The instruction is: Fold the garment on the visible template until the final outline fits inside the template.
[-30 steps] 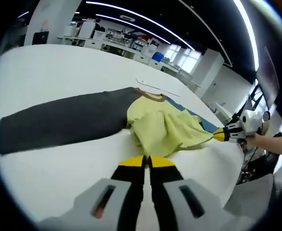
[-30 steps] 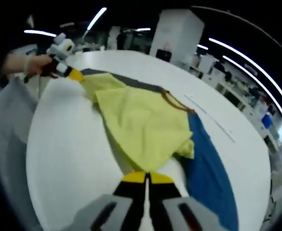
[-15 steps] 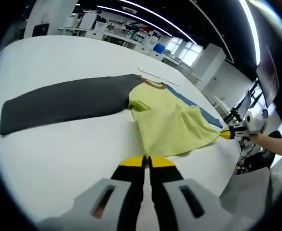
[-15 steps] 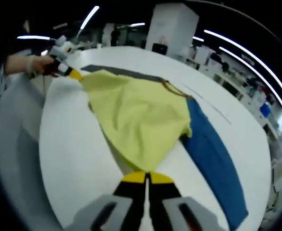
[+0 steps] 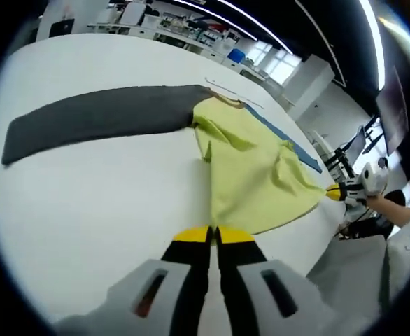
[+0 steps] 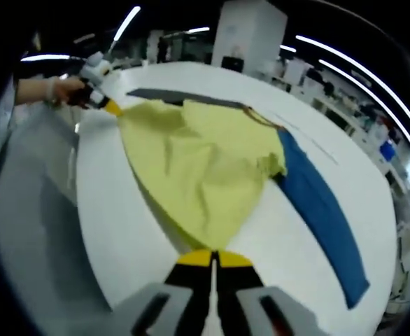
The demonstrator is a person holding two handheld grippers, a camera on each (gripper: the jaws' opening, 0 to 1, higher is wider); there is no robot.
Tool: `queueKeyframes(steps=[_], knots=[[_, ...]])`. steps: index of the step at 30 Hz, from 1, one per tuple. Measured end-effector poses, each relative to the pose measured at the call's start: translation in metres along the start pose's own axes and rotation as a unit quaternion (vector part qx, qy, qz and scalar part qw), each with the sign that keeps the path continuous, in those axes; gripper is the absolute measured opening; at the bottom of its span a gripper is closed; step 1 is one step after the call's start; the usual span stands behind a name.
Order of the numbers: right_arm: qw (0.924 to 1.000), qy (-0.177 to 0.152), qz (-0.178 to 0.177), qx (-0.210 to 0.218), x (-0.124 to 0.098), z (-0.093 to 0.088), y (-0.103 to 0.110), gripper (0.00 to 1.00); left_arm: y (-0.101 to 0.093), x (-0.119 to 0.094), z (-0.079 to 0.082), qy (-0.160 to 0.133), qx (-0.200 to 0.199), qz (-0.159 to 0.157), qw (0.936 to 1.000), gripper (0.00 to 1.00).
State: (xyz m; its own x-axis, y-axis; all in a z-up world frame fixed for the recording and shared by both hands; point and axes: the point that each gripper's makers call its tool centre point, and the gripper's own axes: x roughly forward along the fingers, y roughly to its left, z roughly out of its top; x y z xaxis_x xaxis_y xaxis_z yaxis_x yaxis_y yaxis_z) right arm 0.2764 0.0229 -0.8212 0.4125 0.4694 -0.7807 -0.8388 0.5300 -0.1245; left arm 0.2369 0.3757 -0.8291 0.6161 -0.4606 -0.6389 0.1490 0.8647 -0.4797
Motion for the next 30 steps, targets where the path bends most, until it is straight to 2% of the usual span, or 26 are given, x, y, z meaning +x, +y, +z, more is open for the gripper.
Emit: queueKeyframes(steps=[3,4,11,20,30], knots=[[1.0000,0.001,0.003,0.005,-0.004,-0.004,0.005,0.00,-0.002,-0.006,-0.009,0.031,-0.004,-0.005,0.9995,0.00],[1.0000,0.002,0.004,0.006,-0.005,-0.006,0.007,0.00,-0.001,-0.007,-0.008,0.028,-0.002,-0.001,0.9996,0.00],[0.9998,0.011,0.005,0.013,-0.015,-0.016,0.018,0.00,-0.008,-0.011,-0.035,0.077,-0.012,-0.014,0.9968,0.00],[0.9993,0.019,0.007,0.031,-0.021,-0.029,0.027,0.00,-0.011,-0.015,-0.054,0.107,-0.026,-0.017,0.9938,0.00],[0.9990,0.024,0.018,0.034,-0.021,-0.033,0.040,0.00,-0.009,-0.019,-0.056,0.112,-0.021,-0.007,0.9934,0.00]])
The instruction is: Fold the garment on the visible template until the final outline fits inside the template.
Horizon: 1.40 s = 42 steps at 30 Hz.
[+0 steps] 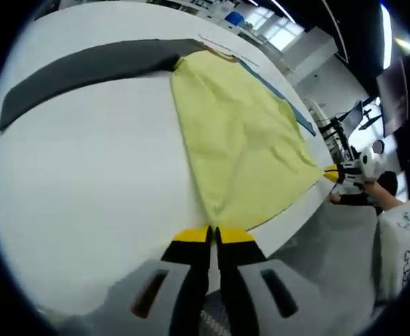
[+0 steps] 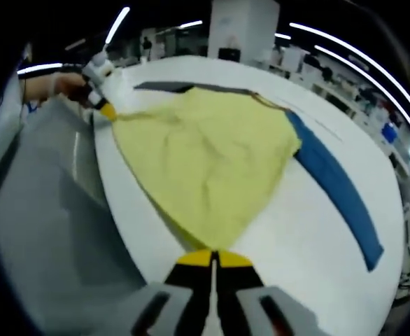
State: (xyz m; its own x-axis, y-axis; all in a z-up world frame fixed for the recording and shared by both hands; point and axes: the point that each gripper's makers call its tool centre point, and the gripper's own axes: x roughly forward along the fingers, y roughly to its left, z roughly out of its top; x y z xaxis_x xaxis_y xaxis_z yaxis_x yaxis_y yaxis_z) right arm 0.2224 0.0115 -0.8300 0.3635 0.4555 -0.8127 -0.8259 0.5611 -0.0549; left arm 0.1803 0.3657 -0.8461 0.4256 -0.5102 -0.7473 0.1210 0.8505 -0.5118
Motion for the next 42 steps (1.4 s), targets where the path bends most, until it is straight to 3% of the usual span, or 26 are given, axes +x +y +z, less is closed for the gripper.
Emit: queueKeyframes(steps=[13,42], knots=[[0.9997,0.014,0.019,-0.007,0.009,-0.004,0.010,0.00,0.011,-0.004,-0.001,-0.006,-0.010,0.010,0.9999,0.00],[0.9987,0.036,0.036,-0.009,0.013,-0.014,0.016,0.00,0.012,-0.006,-0.004,-0.012,-0.020,0.008,0.9997,0.00]])
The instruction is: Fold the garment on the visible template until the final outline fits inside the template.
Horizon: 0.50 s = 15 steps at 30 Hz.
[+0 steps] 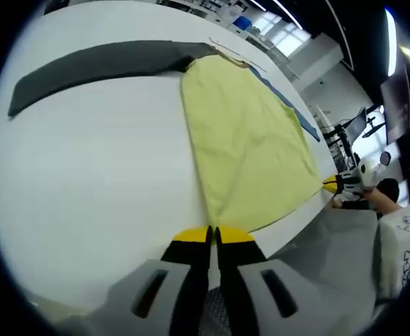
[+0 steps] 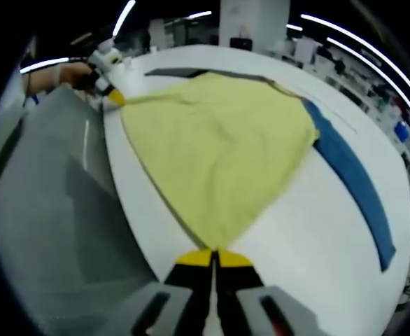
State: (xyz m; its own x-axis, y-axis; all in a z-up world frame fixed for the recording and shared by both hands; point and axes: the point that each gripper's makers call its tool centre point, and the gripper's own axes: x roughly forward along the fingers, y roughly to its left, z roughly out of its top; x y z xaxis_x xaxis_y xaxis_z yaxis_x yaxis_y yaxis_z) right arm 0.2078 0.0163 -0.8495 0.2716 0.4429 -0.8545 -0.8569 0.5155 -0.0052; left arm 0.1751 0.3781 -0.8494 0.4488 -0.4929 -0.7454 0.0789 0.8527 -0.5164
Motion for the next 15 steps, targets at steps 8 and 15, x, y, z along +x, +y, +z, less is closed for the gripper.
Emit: queueKeyframes(steps=[8,15], knots=[[1.0000,0.005,0.001,0.004,-0.0013,-0.0040,-0.0012,0.00,0.0005,-0.0002,0.0000,-0.001,-0.004,-0.001,1.0000,0.00],[0.9998,0.001,0.010,0.018,-0.0020,-0.0042,-0.0006,0.00,-0.0009,-0.0002,0.0009,-0.004,0.012,-0.005,0.9999,0.00]])
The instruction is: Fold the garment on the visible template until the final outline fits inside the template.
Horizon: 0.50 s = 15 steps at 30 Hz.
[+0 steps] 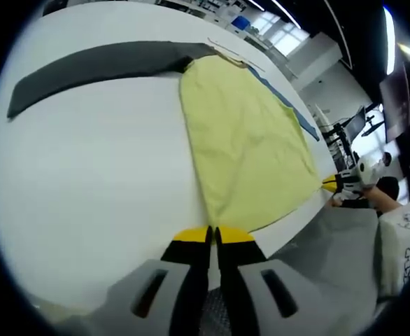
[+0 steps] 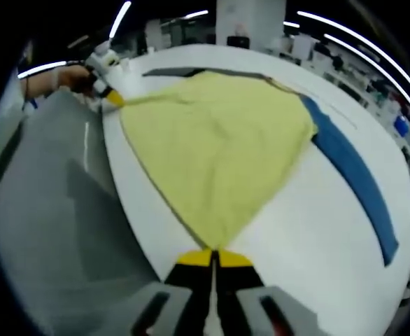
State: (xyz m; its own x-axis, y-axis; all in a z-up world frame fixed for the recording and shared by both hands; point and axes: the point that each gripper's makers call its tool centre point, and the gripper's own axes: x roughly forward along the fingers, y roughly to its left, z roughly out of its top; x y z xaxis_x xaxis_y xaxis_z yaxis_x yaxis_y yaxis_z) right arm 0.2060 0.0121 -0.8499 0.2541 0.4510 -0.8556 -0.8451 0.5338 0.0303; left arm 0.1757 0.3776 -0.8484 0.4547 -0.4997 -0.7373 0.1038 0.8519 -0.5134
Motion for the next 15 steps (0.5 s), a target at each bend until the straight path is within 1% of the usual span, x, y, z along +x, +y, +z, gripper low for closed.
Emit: queueKeyframes(steps=[1,2,3,4,5,6,7,8,9,10,11,12,13,14,15], knots=[[1.0000,-0.004,0.002,0.003,-0.001,0.001,0.001,0.05,-0.001,0.000,0.001,-0.003,0.004,-0.003,1.0000,0.01],[0.9998,-0.012,0.009,0.015,-0.002,0.003,0.003,0.13,-0.002,-0.001,0.001,-0.005,0.005,-0.004,1.0000,0.02],[0.9995,-0.013,0.012,0.027,-0.003,0.003,0.004,0.17,-0.002,-0.002,0.005,-0.014,0.014,-0.008,0.9998,0.05],[0.9993,-0.017,0.012,0.030,-0.004,0.004,0.003,0.21,-0.003,-0.003,0.009,-0.026,0.016,-0.010,0.9995,0.11],[0.9991,-0.028,0.009,0.032,-0.006,0.007,0.001,0.27,-0.002,-0.005,0.015,-0.038,0.006,-0.007,0.9992,0.15],[0.9988,-0.034,0.010,0.034,-0.007,0.009,0.000,0.32,-0.002,-0.007,0.019,-0.045,0.009,-0.007,0.9989,0.18],[0.9980,-0.045,0.009,0.044,-0.008,0.012,-0.001,0.37,-0.003,-0.008,0.031,-0.072,0.035,-0.011,0.9967,0.23],[0.9967,-0.056,0.011,0.057,-0.008,0.015,-0.001,0.46,-0.004,-0.010,0.040,-0.091,0.052,-0.010,0.9944,0.28],[0.9957,-0.061,0.011,0.068,-0.009,0.017,-0.003,0.52,-0.005,-0.012,0.045,-0.100,0.059,-0.006,0.9932,0.35],[0.9955,-0.064,0.009,0.069,-0.009,0.019,-0.004,0.58,-0.005,-0.012,0.048,-0.103,0.070,-0.003,0.9923,0.43],[0.9951,-0.068,0.003,0.072,-0.010,0.020,-0.007,0.63,-0.006,-0.013,0.051,-0.105,0.088,-0.002,0.9906,0.47],[0.9950,-0.068,0.002,0.073,-0.010,0.021,-0.008,0.65,-0.007,-0.013,0.055,-0.107,0.110,0.002,0.9882,0.51],[0.9946,-0.072,-0.004,0.075,-0.011,0.022,-0.012,0.68,-0.009,-0.014,0.059,-0.115,0.122,0.000,0.9858,0.56],[0.9943,-0.073,-0.010,0.077,-0.012,0.023,-0.015,0.73,-0.016,-0.015,0.063,-0.123,0.138,-0.006,0.9828,0.59],[0.9939,-0.075,-0.015,0.079,-0.012,0.023,-0.019,0.76,-0.020,-0.016,0.065,-0.127,0.140,-0.008,0.9820,0.62]])
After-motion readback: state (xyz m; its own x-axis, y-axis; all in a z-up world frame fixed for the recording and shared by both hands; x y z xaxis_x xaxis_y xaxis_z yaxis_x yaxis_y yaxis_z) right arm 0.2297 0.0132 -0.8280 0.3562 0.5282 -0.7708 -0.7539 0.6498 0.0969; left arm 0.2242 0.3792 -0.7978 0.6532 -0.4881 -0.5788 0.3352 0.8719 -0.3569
